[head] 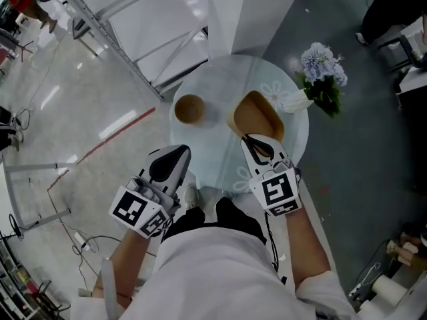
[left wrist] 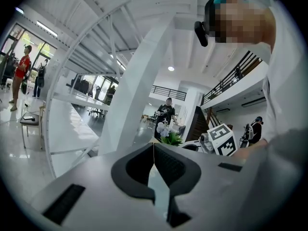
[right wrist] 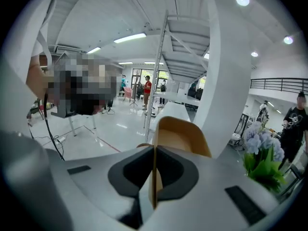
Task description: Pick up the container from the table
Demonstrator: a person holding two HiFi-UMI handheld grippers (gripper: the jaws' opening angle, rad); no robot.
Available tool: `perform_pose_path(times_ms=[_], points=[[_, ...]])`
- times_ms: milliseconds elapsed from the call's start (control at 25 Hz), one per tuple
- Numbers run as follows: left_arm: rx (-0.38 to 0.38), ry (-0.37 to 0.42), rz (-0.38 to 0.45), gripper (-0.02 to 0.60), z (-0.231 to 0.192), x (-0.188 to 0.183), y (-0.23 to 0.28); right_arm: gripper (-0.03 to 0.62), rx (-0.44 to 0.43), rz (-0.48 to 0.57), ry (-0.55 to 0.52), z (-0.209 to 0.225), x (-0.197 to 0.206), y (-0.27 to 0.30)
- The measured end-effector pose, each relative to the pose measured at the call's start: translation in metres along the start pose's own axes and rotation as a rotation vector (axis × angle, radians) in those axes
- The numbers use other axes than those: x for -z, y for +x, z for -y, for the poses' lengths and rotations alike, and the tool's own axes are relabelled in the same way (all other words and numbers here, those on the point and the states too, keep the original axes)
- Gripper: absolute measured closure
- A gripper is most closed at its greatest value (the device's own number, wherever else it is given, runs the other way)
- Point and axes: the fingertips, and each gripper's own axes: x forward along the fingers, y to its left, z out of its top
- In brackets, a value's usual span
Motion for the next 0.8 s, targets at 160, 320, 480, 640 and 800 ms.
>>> perform_pose_path(times_ms=[160,320,480,640,800], points=[[0.010,0.018,0.018,0.560,0.003,-0.010,-0.004,0.560,0.015,0.056,0.015,0.000,-0.024,-0.014],[0.018,0.028,0.032,0.560,0.005,-0.017,-0.010,0.560,0.033,0.096,0.009,-0.002,-0.043,-0.027],[0.030,0.038,0.047,0.560,0.008,-0.024,-0.014,0.560,0.048,0.120,0.000,-0.006,-0.056,-0.038],[0.045,0.048,0.059,0.560,0.013,-0.030,-0.017,0.560,0.065,0.144,-0.008,-0.009,-0.069,-0.051],[0.059,0.054,0.066,0.560,0.016,-0.035,-0.021,0.560,0.086,0.174,-0.007,-0.012,-0.084,-0.065]])
